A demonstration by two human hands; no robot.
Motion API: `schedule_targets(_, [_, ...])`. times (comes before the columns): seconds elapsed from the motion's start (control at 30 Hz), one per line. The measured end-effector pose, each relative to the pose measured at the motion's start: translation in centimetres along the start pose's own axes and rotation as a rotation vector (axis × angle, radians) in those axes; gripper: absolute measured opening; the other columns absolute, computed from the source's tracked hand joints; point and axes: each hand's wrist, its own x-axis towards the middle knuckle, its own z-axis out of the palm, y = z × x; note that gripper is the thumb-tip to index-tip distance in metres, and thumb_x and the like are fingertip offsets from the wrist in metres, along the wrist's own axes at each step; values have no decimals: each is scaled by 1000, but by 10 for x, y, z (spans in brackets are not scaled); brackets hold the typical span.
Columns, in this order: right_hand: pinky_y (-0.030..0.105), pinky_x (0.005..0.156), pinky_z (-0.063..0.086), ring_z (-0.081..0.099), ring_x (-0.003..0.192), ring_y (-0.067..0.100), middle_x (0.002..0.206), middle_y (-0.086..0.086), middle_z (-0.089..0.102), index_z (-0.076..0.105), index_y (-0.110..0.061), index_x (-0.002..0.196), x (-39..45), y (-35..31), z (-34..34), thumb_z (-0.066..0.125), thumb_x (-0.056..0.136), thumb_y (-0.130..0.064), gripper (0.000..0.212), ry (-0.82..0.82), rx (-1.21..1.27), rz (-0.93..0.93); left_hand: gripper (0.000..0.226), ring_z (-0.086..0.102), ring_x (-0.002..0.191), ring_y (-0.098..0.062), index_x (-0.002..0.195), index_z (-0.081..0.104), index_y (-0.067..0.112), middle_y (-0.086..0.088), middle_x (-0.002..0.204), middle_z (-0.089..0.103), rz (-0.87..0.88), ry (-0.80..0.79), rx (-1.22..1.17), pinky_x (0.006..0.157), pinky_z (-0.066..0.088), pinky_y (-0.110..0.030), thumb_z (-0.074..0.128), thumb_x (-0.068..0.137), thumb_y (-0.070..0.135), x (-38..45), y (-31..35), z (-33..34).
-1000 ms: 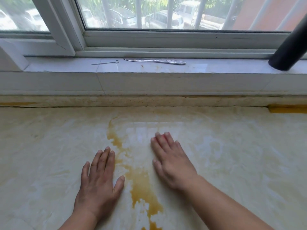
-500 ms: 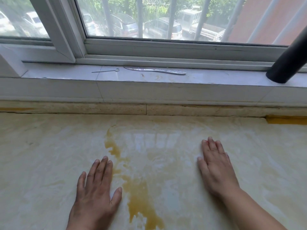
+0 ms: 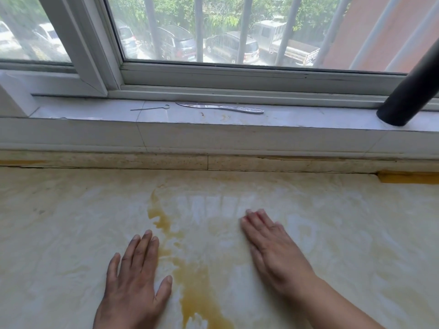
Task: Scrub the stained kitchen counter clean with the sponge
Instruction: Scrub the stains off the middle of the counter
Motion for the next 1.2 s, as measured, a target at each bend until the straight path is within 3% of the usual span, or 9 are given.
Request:
schedule_targets(0.17, [34, 125, -4, -21, 150, 1, 162, -24, -19, -4, -42, 157, -21, 60, -21, 27, 106, -36, 60, 91, 51, 325, 88, 33, 149, -26, 154, 42, 9, -6, 166, 36, 8, 19, 2, 117, 12, -46, 47, 79, 56, 2, 0, 2])
schedule_targets(0.33, [42, 125, -2, -21, 153, 19, 168, -4, -18, -6, -24, 161, 34, 40, -13, 29, 103, -48, 71, 141, 87, 456, 88, 20, 156, -17, 153, 44, 10, -6, 165, 38, 2, -1, -52, 119, 9, -44, 48, 77, 55, 5, 2, -2])
schedule_targets(0.47, [45, 125, -1, -18, 154, 23, 169, -1, -14, -1, -23, 161, 75, -22, -7, 29, 105, -42, 67, 48, 93, 214, 89, 2, 159, -6, 153, 45, 11, -4, 165, 38, -10, -27, -110, 124, -3, -36, 48, 76, 56, 7, 3, -5])
schedule_targets(0.63, [39, 124, -10, -30, 149, 15, 165, -12, -24, -8, -29, 160, 52, -79, 10, 24, 105, -38, 64, -12, 67, -57, 88, 19, 156, -18, 154, 45, 11, -2, 167, 34, -2, -36, -67, 120, 9, -42, 48, 78, 57, 5, 3, -6])
schedule_targets(0.83, [30, 121, -13, -32, 146, 2, 161, -24, -26, -9, -41, 158, -19, -53, 18, 25, 105, -37, 63, -23, 57, -67, 86, 15, 159, -19, 162, 32, 14, 1, 173, 18, 0, -52, -21, 121, 14, -49, 42, 88, 56, -1, 1, -4])
schedule_targets(1.0, [32, 116, 13, 3, 154, 8, 168, -18, 8, 17, -36, 160, -69, -15, 21, 39, 94, -41, 70, -24, 47, 46, 85, 6, 160, -17, 164, 23, 15, 3, 175, 9, -11, -69, -33, 123, 8, -47, 39, 91, 57, -3, 2, -6])
schedule_targets(1.1, [33, 123, 3, -22, 149, -1, 160, -31, -23, -5, -47, 156, -76, 6, 11, 12, 91, -53, 68, -8, 21, 144, 85, 6, 160, -16, 164, 24, 15, 3, 175, 9, -12, -76, -26, 124, 6, -46, 39, 92, 56, -3, 2, -6])
schedule_targets(1.2, [35, 124, -10, -40, 141, 1, 156, -23, -38, -22, -40, 153, -58, 4, 4, -7, 83, -56, 74, -10, 7, 259, 84, 5, 160, -16, 165, 22, 16, 3, 175, 8, -12, -86, -25, 125, 3, -45, 38, 92, 57, -3, 2, -6])
